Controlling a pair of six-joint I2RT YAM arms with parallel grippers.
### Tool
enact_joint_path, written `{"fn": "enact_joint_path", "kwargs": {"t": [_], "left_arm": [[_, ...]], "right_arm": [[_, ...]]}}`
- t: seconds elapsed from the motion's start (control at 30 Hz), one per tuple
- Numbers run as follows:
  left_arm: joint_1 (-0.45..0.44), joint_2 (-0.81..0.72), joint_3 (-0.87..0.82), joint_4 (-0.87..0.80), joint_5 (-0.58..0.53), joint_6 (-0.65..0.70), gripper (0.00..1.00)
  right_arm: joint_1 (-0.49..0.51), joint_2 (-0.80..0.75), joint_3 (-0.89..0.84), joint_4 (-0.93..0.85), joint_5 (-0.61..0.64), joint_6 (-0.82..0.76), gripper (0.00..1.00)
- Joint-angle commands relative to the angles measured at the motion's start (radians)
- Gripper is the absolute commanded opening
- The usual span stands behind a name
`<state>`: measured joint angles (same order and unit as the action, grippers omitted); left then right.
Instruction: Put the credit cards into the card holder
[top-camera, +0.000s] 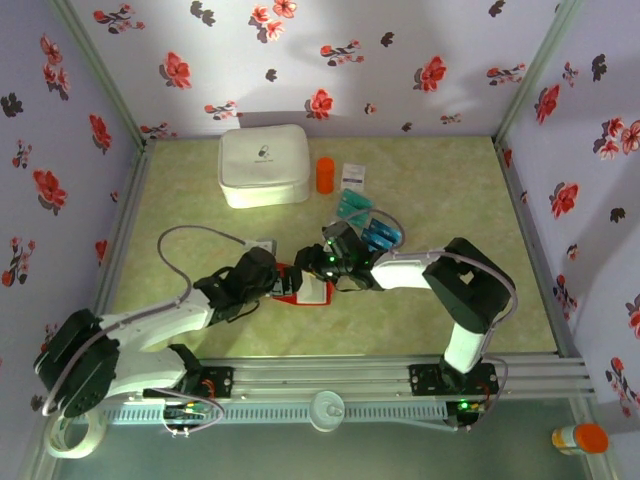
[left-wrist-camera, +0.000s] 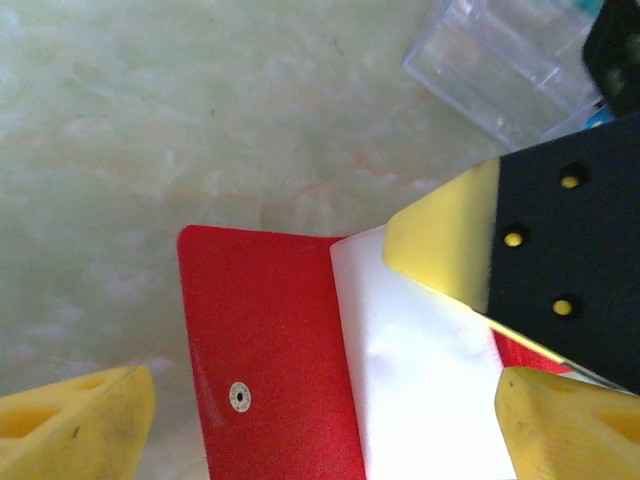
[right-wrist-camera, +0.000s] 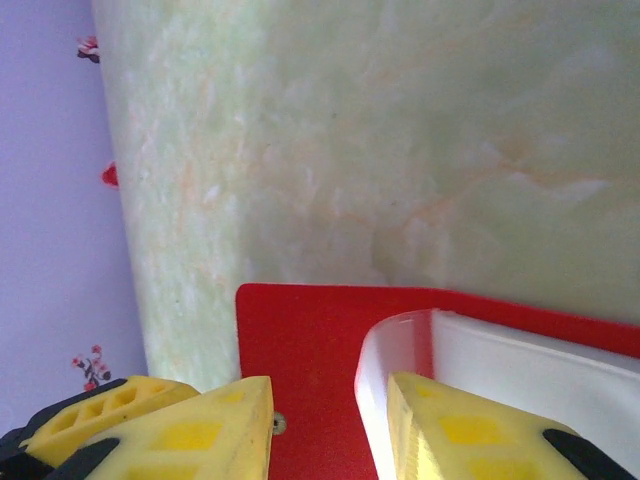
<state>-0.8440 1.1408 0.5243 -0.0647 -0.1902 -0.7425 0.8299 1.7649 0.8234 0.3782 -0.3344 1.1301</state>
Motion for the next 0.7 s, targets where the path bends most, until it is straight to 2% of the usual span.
{"fn": "enact_joint_path", "kwargs": {"t": [0.0,0.2,0.5,0.67], "left_arm": [[0.021,-0.058,-0.015,-0.006,-0.057,-0.037,0.91],[0.055,-0.129,-0.036,-0.051,-0.085,-0.047,0.92],[0.082,-0.25,-0.086,-0.11,-0.161,-0.104,0.92],[0.091,-0.27,-0.082,-0.137,-0.163,-0.097,0.92]], "right_arm": [[0.033,-0.018,-0.002,0.031,-0.024,0.037,0.39],[0.07,0.026,0.053,0.023,-0.01,0.048,0.47],[0.091,0.157,0.102,0.129,-0.025,0.125,0.52],[0.091,0.165,0.093,0.146,-0.028,0.135,0.54]]}}
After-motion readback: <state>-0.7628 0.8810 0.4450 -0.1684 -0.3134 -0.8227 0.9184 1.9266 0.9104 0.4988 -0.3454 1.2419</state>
